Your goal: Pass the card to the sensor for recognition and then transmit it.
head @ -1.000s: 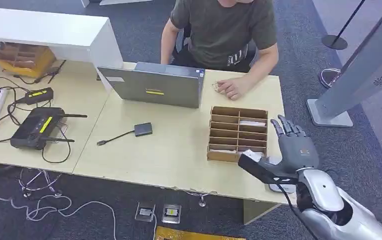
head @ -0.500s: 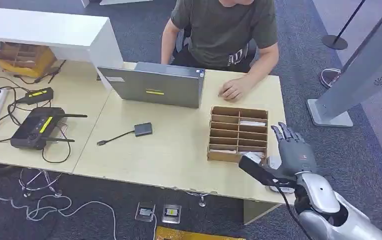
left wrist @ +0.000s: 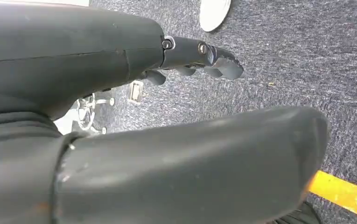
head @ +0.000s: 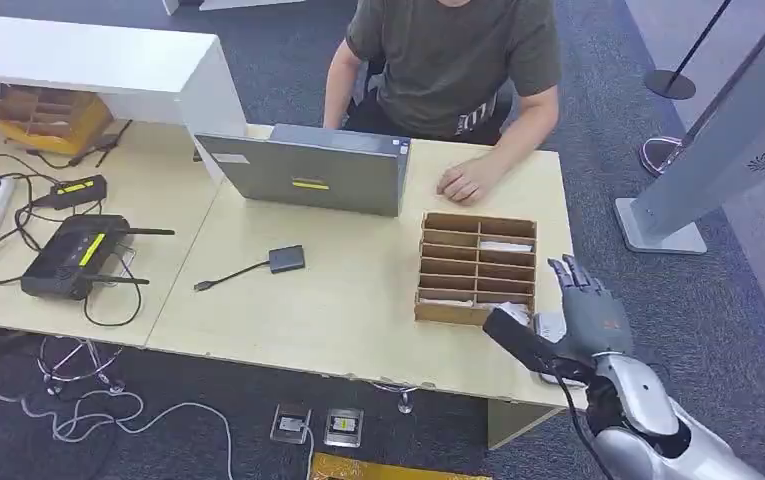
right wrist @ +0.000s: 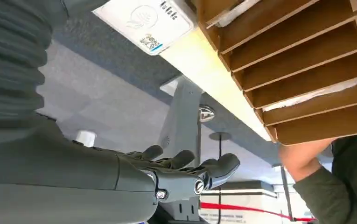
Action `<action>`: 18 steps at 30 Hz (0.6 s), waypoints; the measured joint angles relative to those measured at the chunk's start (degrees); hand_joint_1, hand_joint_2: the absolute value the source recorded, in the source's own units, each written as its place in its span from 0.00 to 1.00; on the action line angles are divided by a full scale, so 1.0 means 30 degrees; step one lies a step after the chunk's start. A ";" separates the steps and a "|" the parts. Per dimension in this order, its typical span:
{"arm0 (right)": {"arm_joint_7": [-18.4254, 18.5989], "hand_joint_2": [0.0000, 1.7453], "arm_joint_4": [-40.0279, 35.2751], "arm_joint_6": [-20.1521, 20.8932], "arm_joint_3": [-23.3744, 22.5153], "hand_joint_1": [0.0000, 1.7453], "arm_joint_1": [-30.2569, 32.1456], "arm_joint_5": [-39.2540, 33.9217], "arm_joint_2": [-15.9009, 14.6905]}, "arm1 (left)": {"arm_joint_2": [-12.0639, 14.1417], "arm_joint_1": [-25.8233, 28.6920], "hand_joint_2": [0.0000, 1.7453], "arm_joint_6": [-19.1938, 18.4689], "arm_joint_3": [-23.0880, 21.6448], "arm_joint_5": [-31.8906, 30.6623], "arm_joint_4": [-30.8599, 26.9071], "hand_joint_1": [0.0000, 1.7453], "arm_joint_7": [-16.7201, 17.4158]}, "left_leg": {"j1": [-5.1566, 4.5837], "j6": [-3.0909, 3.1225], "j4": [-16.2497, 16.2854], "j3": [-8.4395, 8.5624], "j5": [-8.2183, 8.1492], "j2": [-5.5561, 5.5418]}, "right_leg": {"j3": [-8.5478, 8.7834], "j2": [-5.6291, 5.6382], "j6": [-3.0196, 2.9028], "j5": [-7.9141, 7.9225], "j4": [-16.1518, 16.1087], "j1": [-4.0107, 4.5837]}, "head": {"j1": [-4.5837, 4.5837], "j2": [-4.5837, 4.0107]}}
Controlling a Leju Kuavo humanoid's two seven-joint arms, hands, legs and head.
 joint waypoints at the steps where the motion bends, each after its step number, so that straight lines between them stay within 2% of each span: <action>1: 0.0000 1.00 0.0036 -0.0110 -0.0015 0.00 0.0061 -0.0022 0.0029 | 0.0000 0.0000 0.00 0.0000 0.0000 0.0000 0.0000 0.00 0.0000 | 0.0000 0.0000 0.0000 0.0000 0.0000 0.0000 | 0.0000 0.0001 0.0000 0.0000 0.0000 0.0000 | 0.0007 0.0000; 18: -0.0437 1.00 0.0678 -0.1393 -0.0393 0.00 0.0594 0.0467 0.0780 | -0.0007 -0.0005 0.00 0.0190 -0.0007 0.0131 0.0000 0.00 0.0015 | 0.0000 0.0000 -0.0001 -0.0001 0.0000 0.0000 | -0.0002 0.0003 0.0000 0.0000 0.0000 0.0000 | -0.0001 0.0000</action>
